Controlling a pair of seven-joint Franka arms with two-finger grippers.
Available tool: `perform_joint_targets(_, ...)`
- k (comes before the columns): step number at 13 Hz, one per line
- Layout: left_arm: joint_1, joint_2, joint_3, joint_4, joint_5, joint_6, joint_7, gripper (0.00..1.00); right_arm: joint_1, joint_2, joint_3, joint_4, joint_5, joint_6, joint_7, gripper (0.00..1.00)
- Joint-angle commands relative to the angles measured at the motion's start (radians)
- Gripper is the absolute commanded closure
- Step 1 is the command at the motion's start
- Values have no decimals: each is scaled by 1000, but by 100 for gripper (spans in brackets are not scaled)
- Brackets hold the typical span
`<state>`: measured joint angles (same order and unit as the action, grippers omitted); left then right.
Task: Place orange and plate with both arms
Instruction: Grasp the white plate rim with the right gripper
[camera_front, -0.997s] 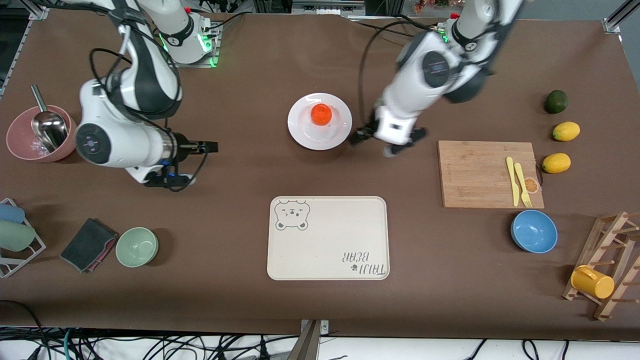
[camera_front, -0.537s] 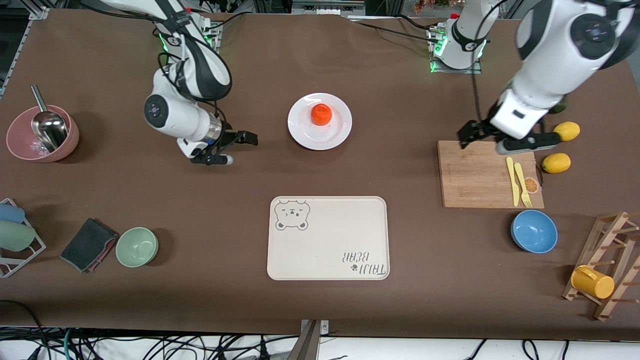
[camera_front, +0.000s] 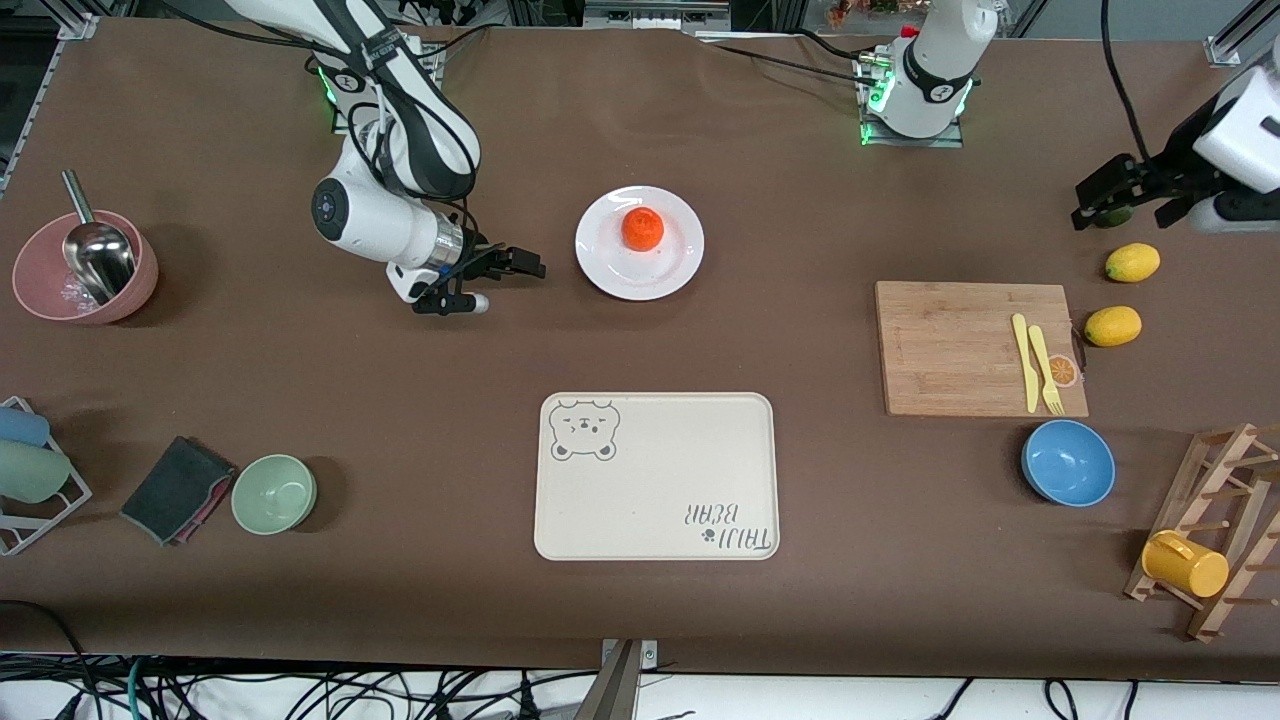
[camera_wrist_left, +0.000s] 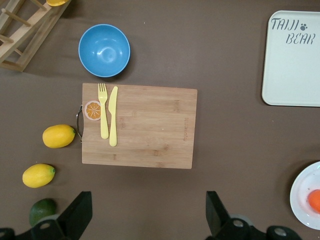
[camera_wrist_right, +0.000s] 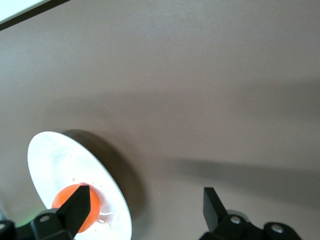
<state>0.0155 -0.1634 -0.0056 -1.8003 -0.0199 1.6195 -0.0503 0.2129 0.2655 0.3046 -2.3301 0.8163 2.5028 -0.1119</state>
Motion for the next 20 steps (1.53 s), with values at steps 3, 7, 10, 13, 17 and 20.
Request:
perform_joint_targets(3,6,70,-10,100,25,-52,7,0,-9,34,65,-3,134,10,-184,0)
perform_joint_targets(7,4,118,-7,154,18,-46,-26,0,-7,72,83,0,178,16,-242,0)
perform_joint_targets(10,35,209,-5,317,21,-96,-26,0,40,109,97,20,219,79,-239,0)
perform_joint_targets(13,54,209,-8,314,18,-101,-25,0,74,165,97,61,253,131,-241,0)
perform_joint_targets(17,40,211,-16,314,25,-122,-25,0,97,169,99,66,256,154,-242,2)
perform_joint_targets(20,44,214,-16,315,25,-118,-23,0,131,175,100,66,258,195,-244,14)
